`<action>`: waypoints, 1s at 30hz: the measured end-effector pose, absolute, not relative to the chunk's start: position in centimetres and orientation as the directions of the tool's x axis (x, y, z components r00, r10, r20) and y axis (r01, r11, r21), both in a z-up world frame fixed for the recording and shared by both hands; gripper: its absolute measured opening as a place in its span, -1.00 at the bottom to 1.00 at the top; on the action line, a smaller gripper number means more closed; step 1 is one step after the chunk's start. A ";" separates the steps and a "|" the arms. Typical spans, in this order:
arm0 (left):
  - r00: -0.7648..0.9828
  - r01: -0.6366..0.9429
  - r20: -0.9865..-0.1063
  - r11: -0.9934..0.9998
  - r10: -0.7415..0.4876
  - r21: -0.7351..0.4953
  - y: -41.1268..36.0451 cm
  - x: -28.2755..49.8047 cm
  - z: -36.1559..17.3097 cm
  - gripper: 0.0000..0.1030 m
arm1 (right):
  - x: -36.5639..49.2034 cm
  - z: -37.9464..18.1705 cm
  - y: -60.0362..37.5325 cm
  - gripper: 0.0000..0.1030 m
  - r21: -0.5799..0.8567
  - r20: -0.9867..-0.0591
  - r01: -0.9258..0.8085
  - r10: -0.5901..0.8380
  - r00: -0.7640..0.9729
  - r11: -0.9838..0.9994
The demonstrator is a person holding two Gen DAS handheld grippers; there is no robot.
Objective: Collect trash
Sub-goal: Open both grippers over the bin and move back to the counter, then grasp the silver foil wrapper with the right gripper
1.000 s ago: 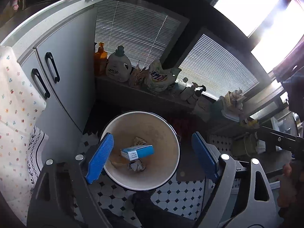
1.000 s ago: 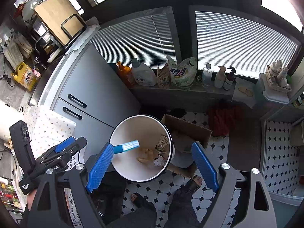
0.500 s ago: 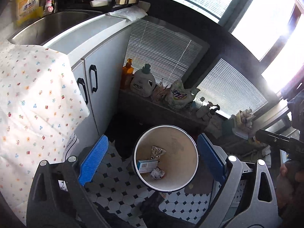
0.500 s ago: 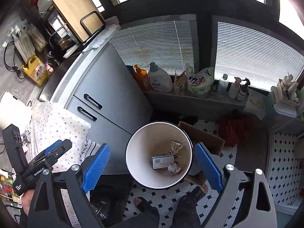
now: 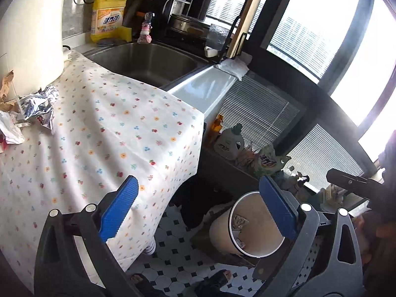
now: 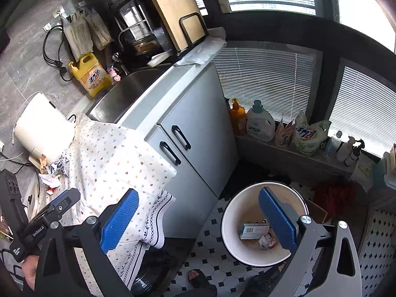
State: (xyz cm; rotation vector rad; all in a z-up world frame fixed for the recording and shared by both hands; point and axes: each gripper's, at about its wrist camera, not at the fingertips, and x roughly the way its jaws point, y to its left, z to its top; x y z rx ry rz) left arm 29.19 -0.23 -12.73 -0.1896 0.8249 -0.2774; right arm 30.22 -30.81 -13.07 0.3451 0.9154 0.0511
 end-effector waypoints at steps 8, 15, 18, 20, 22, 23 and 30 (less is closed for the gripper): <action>0.708 0.030 -0.670 0.958 -0.221 -0.285 9.1 27.0 -11.8 0.88 | 31.9 -12.4 -21.8 0.85 0.247 -0.768 -0.045 0.224 0.600 0.968; 0.755 -0.115 -0.652 0.965 -0.069 -0.235 16.8 24.9 -11.2 0.88 | 32.9 -11.6 -13.8 0.85 0.255 -0.739 -0.143 0.288 0.609 0.956; 0.775 -0.161 -0.632 0.967 -0.001 -0.199 19.9 23.6 -10.7 0.88 | 33.3 -11.9 -10.1 0.85 0.273 -0.733 -0.183 0.327 0.596 0.944; 0.780 -0.186 -0.625 0.964 0.027 -0.190 22.1 22.8 -10.4 0.88 | 33.7 -12.1 -7.6 0.85 0.280 -0.729 -0.213 0.352 0.586 0.936; 0.778 -0.202 -0.627 0.960 0.039 -0.192 24.3 22.2 -10.5 0.88 | 34.0 -12.3 -5.2 0.85 0.292 -0.726 -0.239 0.378 0.574 0.926; 0.776 -0.211 -0.629 0.959 0.046 -0.190 25.3 22.0 -10.5 0.88 | 34.3 -12.4 -4.1 0.85 0.301 -0.726 -0.248 0.390 0.567 0.921; 0.774 -0.263 -0.630 0.940 0.072 -0.215 30.9 20.8 -10.4 0.88 | 36.4 -12.3 2.9 0.82 0.310 -0.722 -0.328 0.445 0.529 0.893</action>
